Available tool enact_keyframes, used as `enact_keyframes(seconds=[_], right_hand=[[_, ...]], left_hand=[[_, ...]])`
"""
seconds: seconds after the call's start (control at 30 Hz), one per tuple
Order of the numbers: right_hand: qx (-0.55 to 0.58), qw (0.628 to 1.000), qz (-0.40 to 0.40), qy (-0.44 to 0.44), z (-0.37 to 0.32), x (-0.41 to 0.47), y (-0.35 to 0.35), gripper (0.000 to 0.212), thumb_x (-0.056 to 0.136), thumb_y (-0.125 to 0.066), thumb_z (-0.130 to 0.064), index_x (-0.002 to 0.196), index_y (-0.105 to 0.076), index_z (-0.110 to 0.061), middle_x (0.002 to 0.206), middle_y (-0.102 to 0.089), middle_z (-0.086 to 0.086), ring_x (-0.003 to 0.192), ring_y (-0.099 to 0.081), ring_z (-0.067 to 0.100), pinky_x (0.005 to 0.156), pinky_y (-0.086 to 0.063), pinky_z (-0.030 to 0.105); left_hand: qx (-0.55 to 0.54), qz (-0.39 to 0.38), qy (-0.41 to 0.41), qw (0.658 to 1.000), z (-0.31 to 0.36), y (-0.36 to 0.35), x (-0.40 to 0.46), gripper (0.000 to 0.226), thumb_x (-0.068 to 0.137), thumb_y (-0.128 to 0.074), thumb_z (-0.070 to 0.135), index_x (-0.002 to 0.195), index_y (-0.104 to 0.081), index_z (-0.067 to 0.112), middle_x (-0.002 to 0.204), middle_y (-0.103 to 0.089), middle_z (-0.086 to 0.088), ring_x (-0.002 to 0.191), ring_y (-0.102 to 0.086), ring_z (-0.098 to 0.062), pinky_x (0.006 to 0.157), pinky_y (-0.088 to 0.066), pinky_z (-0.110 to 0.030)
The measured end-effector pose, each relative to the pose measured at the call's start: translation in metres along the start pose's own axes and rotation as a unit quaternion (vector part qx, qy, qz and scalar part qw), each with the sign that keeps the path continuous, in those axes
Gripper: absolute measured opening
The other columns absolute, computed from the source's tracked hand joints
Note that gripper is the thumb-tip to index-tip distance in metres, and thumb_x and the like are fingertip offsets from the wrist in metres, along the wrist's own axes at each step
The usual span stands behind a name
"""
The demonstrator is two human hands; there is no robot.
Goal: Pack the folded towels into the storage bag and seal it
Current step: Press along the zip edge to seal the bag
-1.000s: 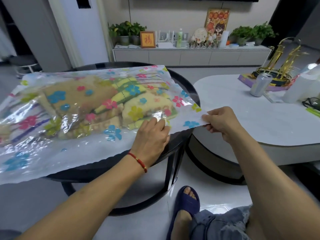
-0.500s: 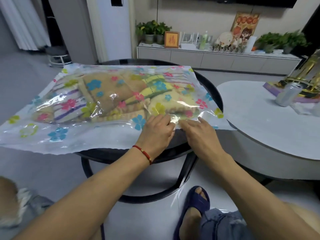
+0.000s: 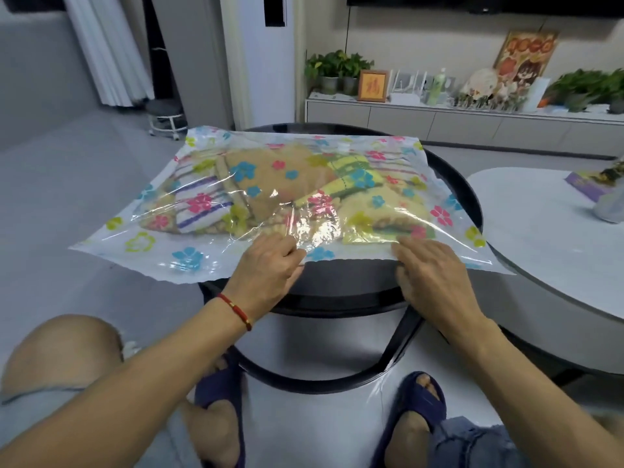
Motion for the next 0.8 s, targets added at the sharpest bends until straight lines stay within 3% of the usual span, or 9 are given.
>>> enact_keyframes(seconds=[0.1,0.2,0.3,0.4,0.5,0.63,0.7,0.8], right_hand=[[0.003,0.998,-0.019,0.055,-0.077,0.025,-0.019,0.046,0.092,-0.068,-0.02,0.136,-0.062,-0.009,0.136,-0.067,0.011,0.127,-0.062,0.032,0.108,-0.045,0.051],[0.069,0.995,-0.025,0.071,-0.127,0.046,-0.034,0.03,0.092,-0.061,-0.007,0.12,-0.069,-0.012,0.117,-0.074,0.003,0.117,-0.066,0.027,0.099,-0.047,0.041],[0.105,0.993,0.011,0.054,-0.117,0.046,-0.03,0.029,0.08,-0.073,0.007,0.105,-0.077,-0.007,0.107,-0.08,0.009,0.105,-0.075,0.031,0.083,-0.059,0.042],[0.094,0.994,0.029,0.038,-0.099,0.032,-0.024,0.047,0.072,-0.079,0.016,0.113,-0.079,-0.006,0.117,-0.078,0.012,0.108,-0.075,0.036,0.088,-0.061,0.05],[0.09,0.995,0.037,0.017,-0.087,0.026,-0.022,0.047,0.073,-0.077,0.02,0.111,-0.081,-0.007,0.117,-0.078,0.012,0.109,-0.074,0.038,0.091,-0.06,0.05],[0.064,0.998,0.018,-0.002,-0.114,0.037,-0.019,0.04,0.084,-0.071,0.001,0.124,-0.072,-0.005,0.13,-0.071,0.017,0.121,-0.067,0.039,0.102,-0.051,0.055],[0.069,0.996,0.007,0.048,-0.166,0.055,-0.02,0.048,0.088,-0.072,-0.014,0.135,-0.064,-0.008,0.137,-0.067,0.014,0.129,-0.062,0.035,0.109,-0.046,0.054],[0.106,0.987,-0.028,0.114,-0.236,0.082,-0.032,0.04,0.095,-0.061,-0.01,0.136,-0.061,-0.01,0.134,-0.068,0.009,0.128,-0.06,0.033,0.107,-0.044,0.048]], left_hand=[[-0.006,0.001,-0.003,1.0,0.004,0.002,0.001,0.01,0.087,-0.069,0.018,0.088,-0.07,0.007,0.08,-0.059,-0.007,0.075,-0.056,-0.028,0.072,-0.045,-0.038],[-0.022,0.008,-0.005,1.0,-0.005,0.005,0.0,0.01,0.086,-0.068,0.016,0.083,-0.069,0.007,0.079,-0.058,-0.008,0.075,-0.057,-0.029,0.069,-0.047,-0.04],[0.003,-0.005,-0.024,1.0,-0.022,0.009,-0.009,0.014,0.089,-0.066,0.02,0.085,-0.068,0.007,0.083,-0.059,-0.008,0.079,-0.057,-0.029,0.068,-0.048,-0.042],[0.027,-0.001,-0.042,0.999,-0.042,0.02,-0.03,0.013,0.09,-0.064,0.019,0.089,-0.068,0.006,0.085,-0.06,-0.009,0.076,-0.057,-0.03,0.065,-0.048,-0.041],[0.038,0.011,-0.024,0.999,-0.079,0.038,-0.055,0.015,0.092,-0.062,0.018,0.094,-0.071,0.006,0.09,-0.065,-0.01,0.077,-0.06,-0.031,0.066,-0.049,-0.041],[0.032,0.003,-0.008,0.999,-0.103,0.051,-0.074,0.018,0.092,-0.061,0.018,0.097,-0.072,0.004,0.087,-0.066,-0.011,0.075,-0.061,-0.032,0.066,-0.051,-0.042],[0.029,0.013,-0.002,1.0,-0.1,0.053,-0.074,0.017,0.092,-0.061,0.017,0.094,-0.072,0.004,0.084,-0.065,-0.01,0.075,-0.06,-0.03,0.066,-0.05,-0.04],[0.023,0.017,0.005,1.0,-0.103,0.056,-0.075,0.014,0.091,-0.063,0.017,0.094,-0.072,0.007,0.083,-0.063,-0.009,0.075,-0.059,-0.028,0.068,-0.046,-0.037]])
Point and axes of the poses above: each hand's wrist, its own x-axis towards the middle knuckle, its own y-axis out of the back of the hand, z = x × y, the point moved 10 cm from there along x, towards the middle knuckle
